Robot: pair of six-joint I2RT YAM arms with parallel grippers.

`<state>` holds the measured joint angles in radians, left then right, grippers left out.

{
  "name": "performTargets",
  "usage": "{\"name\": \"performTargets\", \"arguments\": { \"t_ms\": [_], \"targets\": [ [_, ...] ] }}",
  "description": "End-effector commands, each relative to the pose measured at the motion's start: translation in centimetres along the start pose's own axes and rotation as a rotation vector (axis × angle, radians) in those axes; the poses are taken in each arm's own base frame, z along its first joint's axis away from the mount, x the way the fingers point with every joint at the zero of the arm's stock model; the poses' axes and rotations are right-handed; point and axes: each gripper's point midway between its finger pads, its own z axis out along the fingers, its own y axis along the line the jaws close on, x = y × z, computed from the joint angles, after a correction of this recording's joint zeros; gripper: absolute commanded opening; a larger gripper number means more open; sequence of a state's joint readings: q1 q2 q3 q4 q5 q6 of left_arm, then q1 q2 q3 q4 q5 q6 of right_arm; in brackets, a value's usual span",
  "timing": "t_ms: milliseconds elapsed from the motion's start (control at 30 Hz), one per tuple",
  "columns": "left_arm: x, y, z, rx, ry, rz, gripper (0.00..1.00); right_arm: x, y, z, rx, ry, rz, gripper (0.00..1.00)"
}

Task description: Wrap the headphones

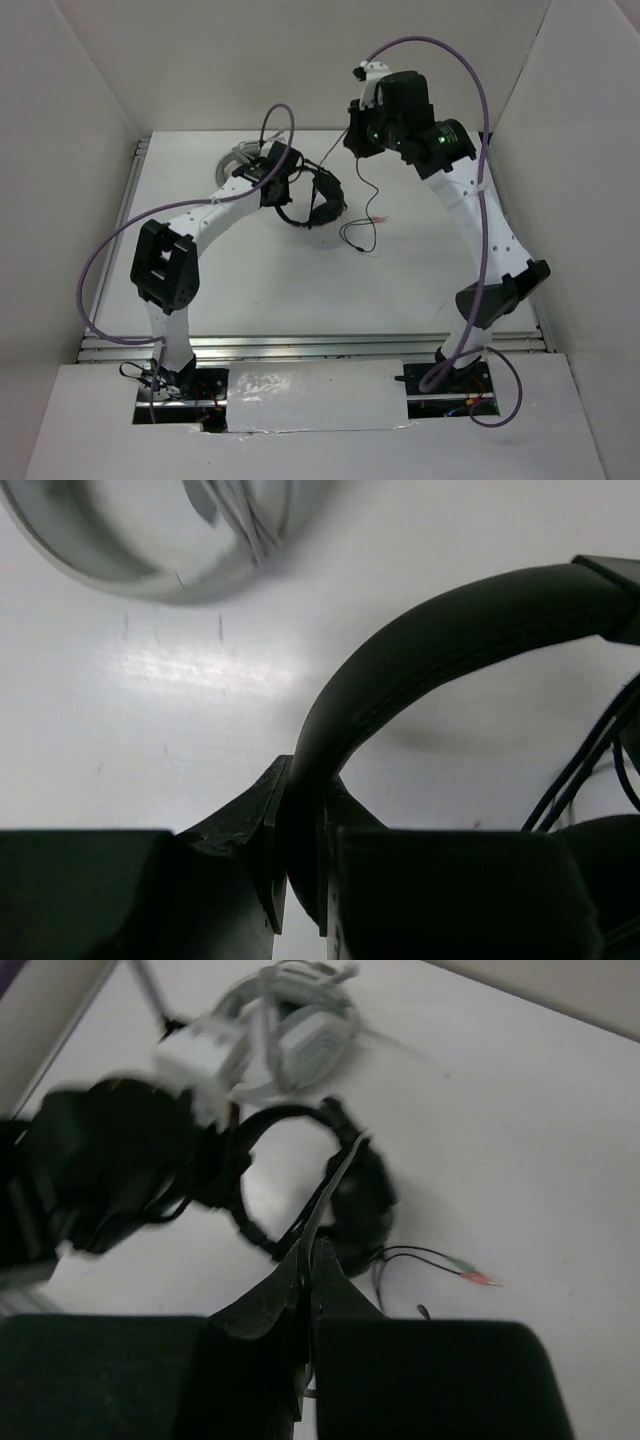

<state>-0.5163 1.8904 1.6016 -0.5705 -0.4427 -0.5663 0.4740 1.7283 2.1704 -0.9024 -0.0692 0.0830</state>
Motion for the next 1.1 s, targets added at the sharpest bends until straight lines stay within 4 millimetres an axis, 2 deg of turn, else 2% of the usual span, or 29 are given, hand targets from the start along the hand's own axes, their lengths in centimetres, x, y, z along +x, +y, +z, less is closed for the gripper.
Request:
{"name": "performTargets", "arguments": {
  "t_ms": [0, 33, 67, 100, 167, 200, 233, 267, 300, 333, 367, 400, 433, 467, 500, 533, 567, 600, 633, 667, 800, 867, 900, 967, 1000, 1067],
  "targets": [
    [-3.5, 2.8, 0.0, -0.107, -0.015, -0.150, 0.00, -3.2, 6.8, -6.4, -0.195, -0.180, -0.085, 0.00],
    [-5.4, 3.1, -0.4, -0.109, -0.038, -0.189, 0.00, -1.6, 8.0, -5.8, -0.229, -0.154, -0.100, 0.00],
    [-5.9, 3.0, 0.2, -0.106, -0.035, -0.195, 0.00, -0.8, 10.4, -6.2, -0.286, -0.150, -0.116, 0.00],
    [-8.1, 2.6, -0.5, -0.071, -0.066, -0.236, 0.00, 1.2, 11.1, -6.0, -0.297, -0.116, -0.121, 0.00],
    [-9.5, 3.9, -0.3, -0.078, -0.060, -0.275, 0.00, 2.7, 12.2, -5.4, -0.307, -0.113, -0.115, 0.00],
    [-10.4, 4.3, -0.7, -0.074, -0.073, -0.298, 0.00, 5.8, 13.3, -4.8, -0.318, -0.055, -0.105, 0.00],
    [-11.9, 4.1, -1.7, -0.028, -0.090, -0.313, 0.00, 7.1, 13.4, -4.3, -0.311, -0.038, -0.104, 0.00],
    [-13.1, 5.0, -2.6, -0.008, -0.111, -0.342, 0.00, 7.5, 14.0, -3.8, -0.324, -0.054, -0.097, 0.00],
    [-13.9, 5.2, -3.4, 0.015, -0.131, -0.363, 0.00, 10.7, 14.6, -2.7, -0.331, 0.010, -0.083, 0.00],
    [-13.9, 5.4, -3.7, 0.039, -0.129, -0.373, 0.00, 11.5, 15.0, -2.3, -0.340, 0.014, -0.077, 0.00],
    [-15.3, 6.1, -5.4, 0.064, -0.178, -0.404, 0.00, 11.5, 15.4, -1.7, -0.344, -0.014, -0.073, 0.00],
    [-15.2, 6.4, -5.7, 0.076, -0.176, -0.417, 0.00, 13.9, 15.9, -0.9, -0.337, 0.021, -0.103, 0.00],
    [-15.5, 6.7, -6.2, 0.102, -0.179, -0.423, 0.00, 14.8, 16.2, -0.5, -0.336, 0.024, -0.123, 0.00],
    [-16.1, 7.0, -7.7, 0.149, -0.194, -0.440, 0.00, 14.4, 15.9, 0.7, -0.283, -0.028, -0.132, 0.00],
    [-15.7, 6.9, -7.7, 0.165, -0.193, -0.443, 0.00, 15.7, 16.3, 1.4, -0.277, -0.027, -0.163, 0.00],
    [-15.7, 6.9, -8.2, 0.177, -0.203, -0.446, 0.00, 15.8, 16.5, 1.9, -0.274, -0.044, -0.177, 0.00],
    [-16.0, 7.0, -9.7, 0.198, -0.226, -0.455, 0.00, 15.0, 17.1, 2.6, -0.279, -0.098, -0.175, 0.00],
    [-15.4, 6.9, -9.5, 0.206, -0.221, -0.459, 0.00, 15.2, 16.6, 3.3, -0.252, -0.118, -0.177, 0.00],
    [-15.3, 6.9, -9.9, 0.213, -0.230, -0.464, 0.00, 14.8, 17.0, 3.5, -0.257, -0.150, -0.184, 0.00],
    [-15.4, 7.1, -10.9, 0.218, -0.245, -0.480, 0.00, 13.3, 17.6, 3.6, -0.266, -0.219, -0.177, 0.00],
    [-14.3, 7.6, -10.7, 0.188, -0.246, -0.517, 0.00, 9.9, 20.4, 2.3, -0.371, -0.305, -0.160, 0.00],
    [-14.4, 7.5, -10.4, 0.208, -0.231, -0.530, 0.00, 9.6, 22.5, 1.5, -0.455, -0.338, -0.187, 0.01],
    [-14.5, 6.8, -10.6, 0.247, -0.218, -0.528, 0.00, 10.4, 22.8, 1.9, -0.460, -0.325, -0.197, 0.01],
    [-15.1, 6.7, -10.9, 0.288, -0.229, -0.506, 0.00, 10.9, 22.7, 2.6, -0.440, -0.334, -0.206, 0.01],
    [-14.9, 5.6, -11.2, 0.360, -0.216, -0.480, 0.00, 12.4, 21.9, 3.5, -0.419, -0.308, -0.217, 0.01],
    [-15.9, 5.4, -12.2, 0.440, -0.248, -0.458, 0.00, 13.3, 20.8, 4.2, -0.400, -0.307, -0.206, 0.01]
  ]
}}
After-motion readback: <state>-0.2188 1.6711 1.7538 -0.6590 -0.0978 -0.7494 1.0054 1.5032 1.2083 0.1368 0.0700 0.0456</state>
